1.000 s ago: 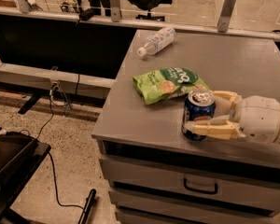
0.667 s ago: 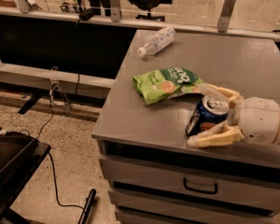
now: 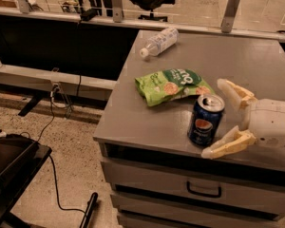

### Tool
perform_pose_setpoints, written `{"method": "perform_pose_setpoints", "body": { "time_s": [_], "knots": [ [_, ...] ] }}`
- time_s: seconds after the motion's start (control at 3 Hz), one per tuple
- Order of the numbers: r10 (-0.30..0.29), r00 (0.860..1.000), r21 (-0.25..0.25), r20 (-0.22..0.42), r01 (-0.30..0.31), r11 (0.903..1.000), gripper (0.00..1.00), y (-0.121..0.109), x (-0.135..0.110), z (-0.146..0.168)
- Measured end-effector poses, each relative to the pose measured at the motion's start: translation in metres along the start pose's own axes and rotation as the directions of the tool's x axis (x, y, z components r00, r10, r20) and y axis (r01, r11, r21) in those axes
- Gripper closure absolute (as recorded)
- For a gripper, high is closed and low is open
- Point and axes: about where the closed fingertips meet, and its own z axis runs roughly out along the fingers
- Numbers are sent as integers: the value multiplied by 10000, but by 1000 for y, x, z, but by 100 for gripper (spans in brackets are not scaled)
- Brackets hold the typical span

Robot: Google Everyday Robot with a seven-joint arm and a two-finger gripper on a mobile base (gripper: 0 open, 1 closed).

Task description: Place pepsi can upright

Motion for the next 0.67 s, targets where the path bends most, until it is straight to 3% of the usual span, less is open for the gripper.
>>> {"method": "perform_pose_setpoints", "body": {
  "time_s": [0.33, 0.67],
  "knots": [
    [100, 9978, 339, -659, -77, 9994, 0, -6, 8, -18],
    [99, 9978, 338, -659, -77, 9994, 0, -6, 8, -18]
  ]
}}
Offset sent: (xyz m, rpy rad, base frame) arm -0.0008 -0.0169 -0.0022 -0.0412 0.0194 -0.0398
